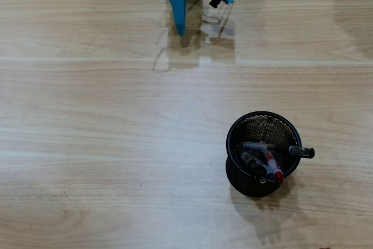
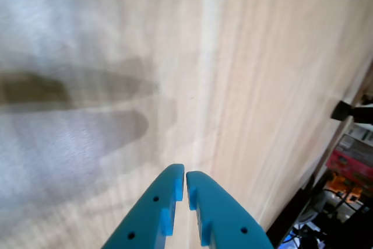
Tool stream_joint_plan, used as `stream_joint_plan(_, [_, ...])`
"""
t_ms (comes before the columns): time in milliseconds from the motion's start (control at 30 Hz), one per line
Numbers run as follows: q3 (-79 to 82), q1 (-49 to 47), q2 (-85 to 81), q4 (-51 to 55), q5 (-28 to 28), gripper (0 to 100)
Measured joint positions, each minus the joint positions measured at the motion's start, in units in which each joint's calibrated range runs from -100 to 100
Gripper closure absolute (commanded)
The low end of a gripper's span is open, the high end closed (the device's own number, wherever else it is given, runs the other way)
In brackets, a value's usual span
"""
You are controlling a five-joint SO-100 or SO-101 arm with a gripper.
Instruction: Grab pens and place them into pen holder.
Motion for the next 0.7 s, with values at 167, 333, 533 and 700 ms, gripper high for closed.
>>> stream_joint_plan(167, [-0.71,1.91,0.0,3.02,1.25,98])
stream_joint_plan(333, [-0.71,1.91,-0.08,3.02,1.35,98])
stream_joint_plan(533, [-0.71,1.91,-0.08,3.02,1.35,98])
stream_joint_plan(700, [-0.71,1.14,-0.08,1.55,1.35,98])
